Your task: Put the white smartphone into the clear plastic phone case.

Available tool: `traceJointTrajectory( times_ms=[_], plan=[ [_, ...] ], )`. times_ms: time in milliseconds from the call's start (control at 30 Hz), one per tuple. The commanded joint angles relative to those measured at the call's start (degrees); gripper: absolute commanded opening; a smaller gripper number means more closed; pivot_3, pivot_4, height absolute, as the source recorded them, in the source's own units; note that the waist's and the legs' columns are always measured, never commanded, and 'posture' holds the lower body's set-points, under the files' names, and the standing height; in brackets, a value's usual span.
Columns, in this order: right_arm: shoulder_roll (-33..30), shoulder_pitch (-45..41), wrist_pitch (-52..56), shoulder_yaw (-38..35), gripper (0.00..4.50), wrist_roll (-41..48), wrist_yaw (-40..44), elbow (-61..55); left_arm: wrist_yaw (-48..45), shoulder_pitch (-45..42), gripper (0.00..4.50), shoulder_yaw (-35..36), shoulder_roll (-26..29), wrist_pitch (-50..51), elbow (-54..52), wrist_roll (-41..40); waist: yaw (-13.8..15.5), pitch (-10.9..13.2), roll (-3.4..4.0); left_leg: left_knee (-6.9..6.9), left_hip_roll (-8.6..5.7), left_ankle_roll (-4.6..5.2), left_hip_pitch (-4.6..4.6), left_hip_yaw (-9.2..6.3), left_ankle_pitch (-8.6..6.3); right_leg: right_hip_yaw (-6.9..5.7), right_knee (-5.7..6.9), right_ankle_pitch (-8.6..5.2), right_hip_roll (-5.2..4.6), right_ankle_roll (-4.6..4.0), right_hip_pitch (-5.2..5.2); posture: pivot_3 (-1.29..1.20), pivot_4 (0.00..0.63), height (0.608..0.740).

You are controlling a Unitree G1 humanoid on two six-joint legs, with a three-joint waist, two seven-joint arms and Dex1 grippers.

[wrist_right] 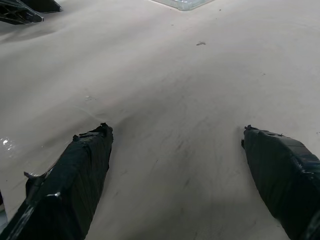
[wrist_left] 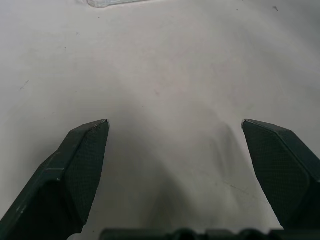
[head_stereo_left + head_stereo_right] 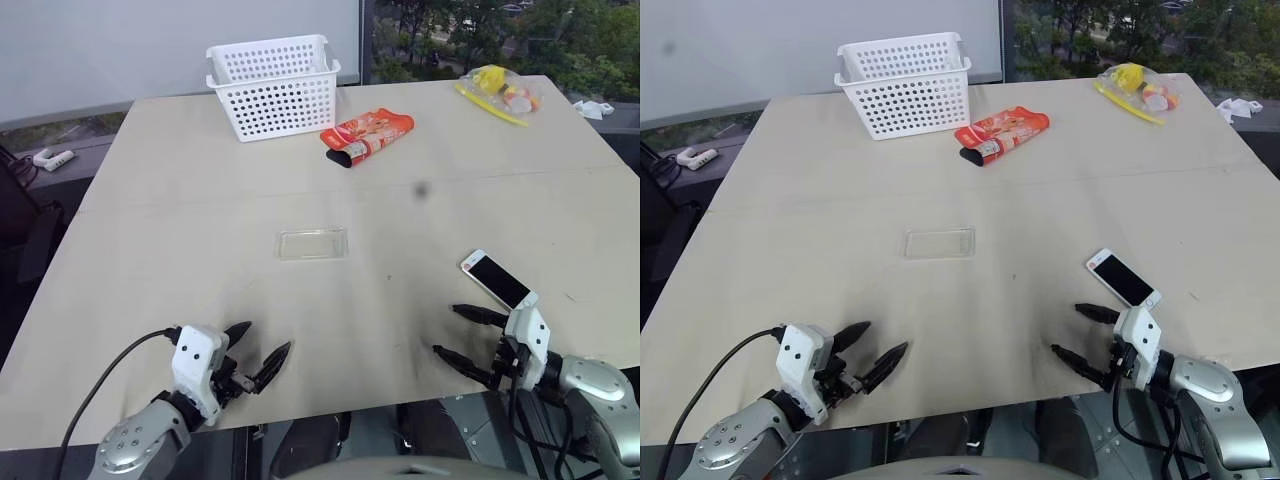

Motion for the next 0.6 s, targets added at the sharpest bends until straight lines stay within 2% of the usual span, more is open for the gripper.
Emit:
traceJointTrajectory(
  times_ms=[33, 200, 433, 533, 600],
  plan=[
    [0.3, -0.5, -1.2, -0.6, 4.5, 0.4, -0.1, -0.2, -1.6, 0.3, 4.47, 0.6, 0.1, -0.6, -1.0, -1.8, 0.0, 0.0, 0.0, 0.0, 0.0, 0.0, 0.0, 0.0, 0.0, 0.0, 0.0, 0.0, 0.0, 0.0, 0.0, 0.0, 0.15, 0.74],
    [0.8, -2.0, -1.4, -1.7, 4.5, 2.4, 0.2, -0.6, -3.6, 1.1, 4.47, 1.4, -0.3, -0.6, -1.9, -5.0, 0.0, 0.0, 0.01, 0.0, 0.01, 0.0, 0.0, 0.0, -0.01, -0.02, 0.0, -0.01, 0.0, 0.01, -0.01, 0.0, 0.15, 0.74],
    [0.8, -3.0, -1.6, -1.9, 4.5, 3.1, 0.6, -0.4, -4.4, 1.3, 4.47, 1.2, 0.2, -0.9, -1.8, -5.5, 0.0, 0.0, 0.01, 0.0, 0.01, 0.01, -0.02, 0.0, -0.05, -0.02, -0.04, -0.01, 0.0, 0.01, -0.01, 0.0, 0.15, 0.74],
    [0.3, -3.8, -0.3, -2.0, 4.5, 4.7, 1.1, -2.2, -4.7, -1.7, 4.47, 1.0, 1.8, 0.1, -2.3, -5.3, 0.0, 0.0, 0.02, 0.0, 0.02, 0.01, -0.02, 0.0, -0.05, -0.03, -0.04, -0.01, 0.0, 0.01, -0.01, 0.0, 0.15, 0.74],
    [-0.1, -5.1, 1.7, -1.9, 4.5, 6.6, 1.2, -4.3, -3.9, -7.2, 4.47, 0.4, 3.0, 1.9, -2.1, -5.8, 0.1, 0.0, 0.06, 0.0, 0.02, 0.01, -0.02, -0.01, -0.05, -0.05, -0.03, -0.01, 0.0, 0.01, -0.01, 0.0, 0.15, 0.74]
  ],
)
